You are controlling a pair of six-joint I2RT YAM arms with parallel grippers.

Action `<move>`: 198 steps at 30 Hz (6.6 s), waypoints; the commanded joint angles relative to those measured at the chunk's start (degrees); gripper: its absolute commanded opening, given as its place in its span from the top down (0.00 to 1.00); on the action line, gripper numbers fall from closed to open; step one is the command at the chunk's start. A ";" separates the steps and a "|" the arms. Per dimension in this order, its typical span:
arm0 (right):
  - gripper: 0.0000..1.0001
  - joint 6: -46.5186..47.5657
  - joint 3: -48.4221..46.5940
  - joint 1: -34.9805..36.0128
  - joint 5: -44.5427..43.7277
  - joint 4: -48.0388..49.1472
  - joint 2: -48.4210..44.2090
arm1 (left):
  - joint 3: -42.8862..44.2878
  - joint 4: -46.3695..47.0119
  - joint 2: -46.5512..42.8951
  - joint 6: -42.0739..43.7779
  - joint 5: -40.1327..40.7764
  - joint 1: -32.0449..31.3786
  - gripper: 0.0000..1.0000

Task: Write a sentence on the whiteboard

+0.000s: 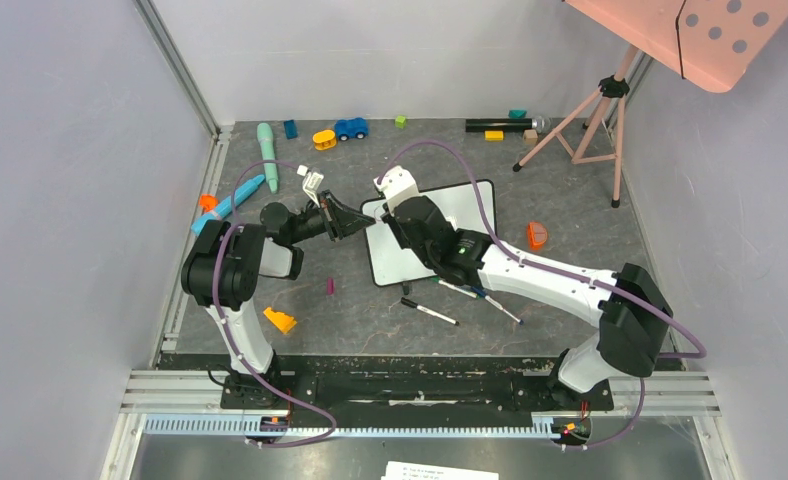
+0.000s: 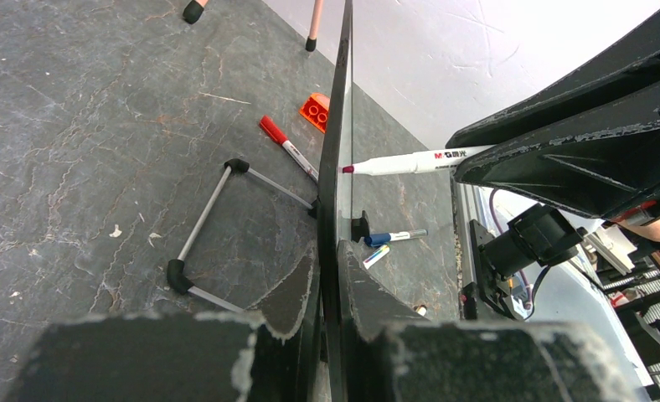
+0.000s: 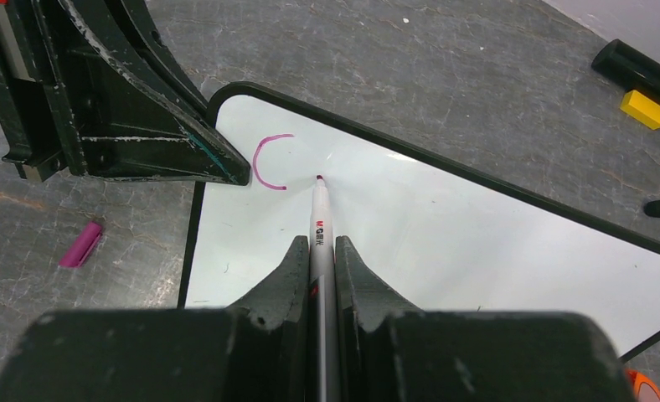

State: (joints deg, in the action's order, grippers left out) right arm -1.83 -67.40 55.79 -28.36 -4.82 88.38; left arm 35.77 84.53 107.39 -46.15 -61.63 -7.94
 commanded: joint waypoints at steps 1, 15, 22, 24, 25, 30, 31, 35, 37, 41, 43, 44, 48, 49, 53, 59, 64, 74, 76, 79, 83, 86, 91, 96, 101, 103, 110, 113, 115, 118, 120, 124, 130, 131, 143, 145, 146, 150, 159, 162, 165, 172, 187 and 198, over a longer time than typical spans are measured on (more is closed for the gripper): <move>1.00 0.77 -2.74 -0.43 -1.02 1.48 0.78 | 0.03 4.68 -1.76 2.58 -0.80 0.11 0.98; 1.00 1.06 -3.27 -0.59 1.90 1.00 1.88 | 0.08 4.68 -1.84 2.64 -0.86 0.12 0.98; 1.00 0.37 -2.10 -0.59 3.14 0.38 1.45 | 0.17 4.68 -1.75 2.49 -0.86 0.08 0.98; 1.00 0.24 -1.55 -0.59 3.24 0.18 1.11 | 0.17 4.68 -1.75 2.47 -0.86 0.12 0.98; 1.00 0.24 -1.15 -0.57 3.20 0.19 0.84 | 0.09 4.70 -1.75 2.46 -0.86 0.12 0.98; 1.00 0.33 0.36 -0.54 2.71 -0.28 -0.19 | 0.13 4.68 -1.73 2.47 -0.88 0.12 0.98; 1.00 0.33 0.63 -0.59 2.55 -0.28 -0.36 | 0.11 4.68 -1.75 2.47 -0.87 0.12 0.98; 1.00 0.24 1.60 -0.59 1.78 -0.29 -1.14 | 0.11 4.68 -1.75 2.47 -0.88 0.12 0.98; 1.00 0.18 1.79 -0.59 1.12 -0.38 -1.42 | 0.18 4.68 -1.76 2.47 -0.86 0.10 0.98; 1.00 0.17 1.92 -0.66 -0.72 -0.37 -1.63 | 0.15 4.70 -1.77 2.56 -0.86 0.12 0.98; 1.00 0.22 1.71 -0.68 -1.29 -0.28 -1.63 | 0.15 4.68 -1.76 2.53 -0.86 0.09 0.98; 1.00 0.24 1.51 -0.76 -1.42 -0.31 -1.56 | 0.16 4.68 -1.75 2.53 -0.86 0.11 0.98; 1.00 0.40 0.83 -0.98 -1.61 -0.13 -1.18 | 0.14 4.68 -1.77 2.52 -0.86 0.10 0.98; 1.00 0.45 0.70 -1.02 -1.51 -0.10 -1.03 | 0.15 4.68 -1.79 2.56 -0.88 0.12 0.98; 1.00 0.59 -0.12 -1.11 -1.34 -0.04 -0.51 | 0.16 4.68 -1.75 2.56 -0.86 0.12 0.98; 1.00 0.53 -1.09 -1.18 -1.30 0.16 0.09 | 0.17 4.68 -1.71 2.55 -0.87 0.11 0.98; 1.00 0.55 -1.33 -1.29 -2.05 0.12 0.08 | 0.12 4.68 -1.75 2.55 -0.87 0.12 0.98; 1.00 0.77 -2.64 -1.45 -0.85 0.15 1.05 | 0.07 4.68 -1.84 2.64 -0.86 0.12 0.98; 1.00 0.86 -2.91 -1.47 -0.69 0.21 1.20 | 0.13 4.68 -1.76 2.65 -0.86 0.12 0.98; 1.00 0.93 -3.18 -1.45 -0.16 0.25 1.40 | 0.13 4.68 -1.75 2.56 -0.91 0.12 0.98; 1.00 0.74 -3.18 -1.43 1.46 0.24 1.54 | 0.17 4.68 -1.76 2.56 -0.88 0.11 0.98; 1.00 0.78 -3.05 -1.47 3.12 0.42 1.26 | 0.10 4.68 -1.77 2.56 -0.88 0.08 0.98; 1.00 0.55 -1.95 -1.63 4.24 1.33 -1.02 | 0.17 4.68 -1.76 2.56 -0.91 0.12 0.98; 1.00 0.24 -0.22 -2.11 6.15 2.58 -4.18 | 0.13 4.70 -1.74 2.56 -0.87 0.12 0.98; 1.00 -0.11 1.13 -2.18 6.82 3.40 -6.97 | 0.16 4.68 -1.75 2.47 -0.89 0.12 0.98; 1.00 -0.11 1.49 -2.34 6.52 3.21 -7.55 | 0.12 4.68 -1.75 2.46 -0.87 0.10 0.98; 1.00 -0.20 1.73 -3.14 5.05 1.77 -6.78 | 0.14 4.68 -1.75 2.49 -0.86 0.12 0.98; 1.00 -0.20 1.83 -3.17 4.81 1.48 -6.02 | 0.15 4.68 -1.76 2.53 -0.86 0.12 0.98; 1.00 -0.20 1.82 -3.23 4.82 1.44 -5.49 | 0.11 4.68 -1.75 2.50 -0.92 0.12 0.98; 1.00 -0.12 1.83 -3.23 4.84 1.43 -4.82 | 0.13 4.68 -1.75 2.50 -0.89 0.12 0.98; 1.00 -0.03 1.73 -3.23 4.75 1.44 -4.32 | 0.16 4.68 -1.75 2.48 -0.87 0.12 0.98; 1.00 -0.02 1.69 -3.32 4.46 1.40 -3.51 | 0.16 4.68 -1.75 2.56 -0.89 0.12 0.98; 1.00 -0.03 1.68 -3.49 4.11 1.56 -2.91 | 0.12 4.68 -1.75 2.56 -0.82 0.12 0.98; 1.00 -0.02 1.70 -3.47 4.03 1.57 -2.80 | 0.11 4.68 -1.75 2.55 -0.86 0.12 0.98; 1.00 -0.20 1.51 -4.07 3.74 1.57 -1.73 | 0.13 4.68 -1.74 2.56 -0.86 0.12 0.98; 1.00 -0.19 1.51 -4.11 3.97 1.57 -1.61 | 0.17 4.72 -1.75 2.57 -0.87 0.12 0.98; 1.00 -0.26 1.52 -4.20 4.08 1.57 -1.55 | 0.12 4.68 -1.75 2.56 -0.88 0.12 0.98; 1.00 -0.35 1.54 -4.20 4.13 1.61 -1.41 | 0.16 4.72 -1.75 2.58 -0.86 0.12 0.98; 1.00 -1.18 3.11 -4.24 4.48 1.40 -2.31 | 0.17 4.68 -1.75 2.56 -0.87 0.12 0.98; 1.00 -1.61 3.80 -4.28 4.85 1.40 -2.65 | 0.16 4.68 -1.75 2.55 -0.87 0.12 0.98; 1.00 -1.78 4.27 -4.28 5.07 1.39 -2.81 | 0.16 4.68 -1.75 2.56 -0.86 0.12 0.98; 1.00 -1.88 4.86 -4.29 5.09 1.22 -3.38 | 0.14 4.68 -1.72 2.56 -0.86 0.12 0.98; 1.00 -1.52 5.20 -4.47 2.39 0.34 -4.14 | 0.10 4.68 -1.76 2.56 -0.87 0.12 0.98; 1.00 -1.15 3.29 -5.25 1.91 0.25 -3.56 | 0.09 4.68 -1.75 2.56 -0.92 0.12 0.98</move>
State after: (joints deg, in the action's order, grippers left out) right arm -3.40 -62.85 51.94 -22.87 -3.73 85.12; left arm 35.77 84.09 107.39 -46.15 -61.41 -7.84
